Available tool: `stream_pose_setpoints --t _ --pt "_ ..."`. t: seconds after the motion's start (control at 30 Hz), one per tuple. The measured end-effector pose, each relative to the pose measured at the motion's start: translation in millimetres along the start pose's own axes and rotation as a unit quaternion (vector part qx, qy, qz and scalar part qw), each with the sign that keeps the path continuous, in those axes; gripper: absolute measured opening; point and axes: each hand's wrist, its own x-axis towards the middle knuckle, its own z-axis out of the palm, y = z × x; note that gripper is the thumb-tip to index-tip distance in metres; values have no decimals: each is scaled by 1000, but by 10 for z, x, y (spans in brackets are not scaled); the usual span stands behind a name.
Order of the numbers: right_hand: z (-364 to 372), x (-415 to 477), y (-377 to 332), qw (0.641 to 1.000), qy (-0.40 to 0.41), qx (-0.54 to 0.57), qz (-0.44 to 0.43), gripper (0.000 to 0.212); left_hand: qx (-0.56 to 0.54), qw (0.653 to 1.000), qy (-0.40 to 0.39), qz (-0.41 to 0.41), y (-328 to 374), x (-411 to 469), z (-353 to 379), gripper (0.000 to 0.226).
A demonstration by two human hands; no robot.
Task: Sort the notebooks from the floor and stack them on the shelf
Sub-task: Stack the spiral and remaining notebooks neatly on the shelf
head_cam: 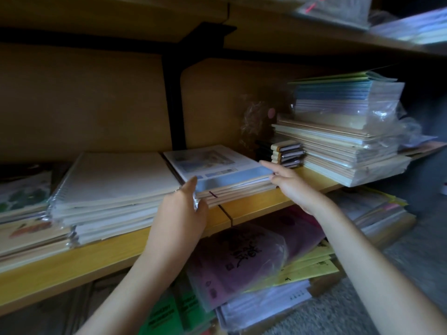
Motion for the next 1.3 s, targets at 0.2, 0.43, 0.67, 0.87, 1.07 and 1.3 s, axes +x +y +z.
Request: stream_pose_setpoints --t 0.2,0.43,0.67,0.87,1.07,1.3 --pt "-60 -80 44 997 -20 -40 -61 43 120 991 45 41 9 35 14 33" --pt "22 -52 173 986 138 20 -87 33 95 992 69 52 -13 125 63 27" --pt "11 -4 211 976 196 56 -81 16 74 992 70 70 -25 81 91 29" --pt "-67 73 226 989 139 34 -48 26 86 991 66 80 -32 86 129 26" --pt "-14 35 265 987 148 25 -59 38 56 993 71 76 -64 102 137 24" --pt "-18 -25 230 987 148 11 -63 36 31 996 69 56 -98 121 158 24"
